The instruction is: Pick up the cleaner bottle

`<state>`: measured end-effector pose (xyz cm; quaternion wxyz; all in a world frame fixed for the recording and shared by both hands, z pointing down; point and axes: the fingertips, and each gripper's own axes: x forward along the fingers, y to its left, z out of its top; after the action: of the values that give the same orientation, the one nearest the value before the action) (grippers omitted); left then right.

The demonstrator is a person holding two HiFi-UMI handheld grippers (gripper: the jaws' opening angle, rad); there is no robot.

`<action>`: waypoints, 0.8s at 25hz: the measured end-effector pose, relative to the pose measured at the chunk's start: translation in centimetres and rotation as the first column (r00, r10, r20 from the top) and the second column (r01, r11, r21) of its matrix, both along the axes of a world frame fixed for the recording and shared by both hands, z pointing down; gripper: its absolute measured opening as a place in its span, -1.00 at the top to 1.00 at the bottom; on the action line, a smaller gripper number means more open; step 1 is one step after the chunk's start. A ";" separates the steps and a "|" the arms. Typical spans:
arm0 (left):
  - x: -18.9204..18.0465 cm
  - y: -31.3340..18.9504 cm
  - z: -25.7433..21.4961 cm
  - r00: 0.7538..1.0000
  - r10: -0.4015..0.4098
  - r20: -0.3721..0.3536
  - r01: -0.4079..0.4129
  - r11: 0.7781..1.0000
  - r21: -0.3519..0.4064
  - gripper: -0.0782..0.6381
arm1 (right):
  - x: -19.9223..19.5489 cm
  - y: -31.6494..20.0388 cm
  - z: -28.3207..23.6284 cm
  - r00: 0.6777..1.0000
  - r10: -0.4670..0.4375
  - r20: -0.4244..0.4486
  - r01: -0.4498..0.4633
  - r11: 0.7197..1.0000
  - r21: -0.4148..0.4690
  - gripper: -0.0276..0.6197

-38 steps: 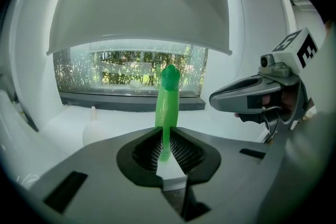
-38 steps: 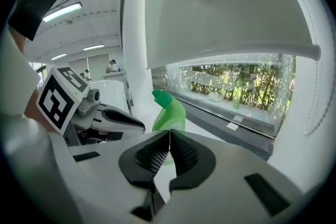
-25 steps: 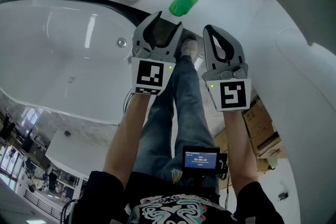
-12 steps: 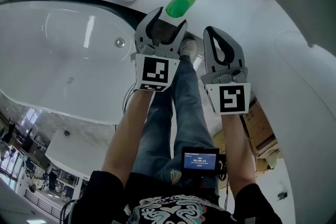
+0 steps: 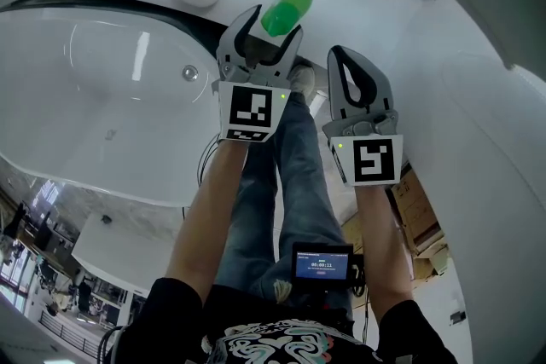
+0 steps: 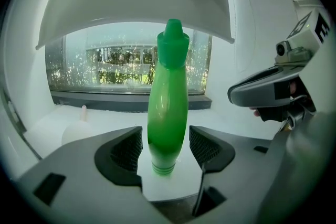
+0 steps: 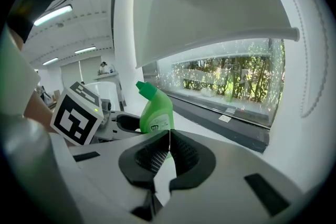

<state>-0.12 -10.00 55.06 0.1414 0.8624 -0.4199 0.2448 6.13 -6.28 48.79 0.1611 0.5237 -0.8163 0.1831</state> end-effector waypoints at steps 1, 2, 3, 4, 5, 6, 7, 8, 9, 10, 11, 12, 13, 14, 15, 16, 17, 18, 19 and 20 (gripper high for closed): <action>0.0 -0.2 0.0 1.000 -0.003 -0.003 0.003 1.000 0.002 0.04 | 0.0 0.0 0.2 1.000 0.000 -0.002 0.000 1.000 -0.003 0.83; 0.0 -0.3 0.1 1.000 -0.004 -0.004 0.005 1.000 0.004 0.04 | 0.0 0.0 0.4 1.000 -0.002 -0.006 0.002 1.000 -0.009 0.83; 0.0 -0.4 0.2 1.000 -0.004 -0.005 0.004 1.000 0.004 0.04 | 0.1 0.2 0.6 1.000 -0.008 -0.014 0.008 1.000 -0.017 0.83; 0.1 -0.5 0.3 1.000 -0.002 -0.005 0.002 1.000 0.002 0.04 | 0.1 0.3 0.8 1.000 -0.013 -0.019 0.013 1.000 -0.022 0.83; 0.2 -0.5 0.4 1.000 0.002 -0.006 -0.002 1.000 0.000 0.04 | 0.1 0.3 0.9 1.000 -0.013 -0.018 0.013 1.000 -0.022 0.83; 0.4 -0.6 0.6 1.000 0.008 -0.007 -0.008 1.000 -0.001 0.04 | 0.1 0.3 1.0 1.000 -0.015 -0.018 0.015 1.000 -0.023 0.83; 0.5 -0.6 0.7 1.000 0.014 -0.008 -0.014 1.000 -0.002 0.04 | 0.1 0.4 1.2 1.000 -0.021 -0.023 0.020 0.999 -0.028 0.83; 0.7 -0.7 0.7 1.000 0.021 -0.007 -0.021 1.000 -0.001 0.04 | 0.2 0.5 1.4 0.999 -0.027 -0.030 0.026 0.999 -0.036 0.83; 0.8 -0.7 0.8 1.000 0.027 -0.006 -0.027 1.000 0.003 0.04 | 0.3 0.7 1.8 0.999 -0.034 -0.040 0.032 0.998 -0.047 0.83; 1.0 -0.8 0.8 0.999 0.035 -0.005 -0.034 0.999 0.007 0.04 | 0.5 0.8 2.0 0.998 -0.040 -0.049 0.037 0.998 -0.056 0.83; 1.2 -0.9 0.8 0.999 0.042 -0.005 -0.042 0.999 0.013 0.04 | 0.7 0.8 2.1 0.998 -0.041 -0.053 0.038 0.998 -0.060 0.83; 1.5 -1.0 0.8 0.999 0.048 -0.005 -0.048 0.999 0.018 0.04 | 0.9 0.7 2.2 0.998 -0.040 -0.054 0.036 0.998 -0.060 0.83; 1.6 -1.1 0.9 0.999 0.053 -0.005 -0.053 0.998 0.023 0.04 | 1.0 0.7 2.3 0.998 -0.038 -0.054 0.035 0.998 -0.060 0.83; 1.8 -1.2 1.0 0.998 0.057 -0.004 -0.057 0.998 0.025 0.04 | 1.1 0.7 2.3 0.998 -0.038 -0.054 0.035 0.998 -0.060 0.83; 2.0 -1.3 1.1 0.998 0.060 -0.004 -0.060 0.998 0.026 0.04 | 1.2 0.7 2.4 0.998 -0.039 -0.054 0.035 0.997 -0.062 0.83; 2.1 -1.4 1.2 0.998 0.063 -0.006 -0.062 0.998 0.027 0.04 | 1.3 0.7 2.5 0.998 -0.039 -0.055 0.036 0.997 -0.065 0.83; 2.2 -1.5 1.2 0.998 0.063 -0.012 -0.062 0.998 0.029 0.04 | 1.4 0.8 2.6 0.998 -0.040 -0.057 0.036 0.997 -0.068 0.83; 2.3 -1.6 1.2 0.998 0.061 -0.022 -0.061 0.998 0.032 0.04 | 1.4 0.8 2.7 0.997 -0.040 -0.059 0.036 0.997 -0.071 0.83; 2.3 -1.7 1.2 0.998 0.060 -0.032 -0.058 0.998 0.036 0.04 | 1.5 0.9 2.8 0.997 -0.041 -0.062 0.036 0.997 -0.073 0.83; 2.3 -1.8 1.2 0.998 0.058 -0.040 -0.057 0.998 0.039 0.04 | 1.5 0.9 2.9 0.997 -0.040 -0.062 0.036 0.997 -0.074 0.83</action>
<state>2.16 -11.79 56.24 0.1264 0.8815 -0.3965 0.2230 7.65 -5.39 51.66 0.2092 0.5075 -0.8133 0.1928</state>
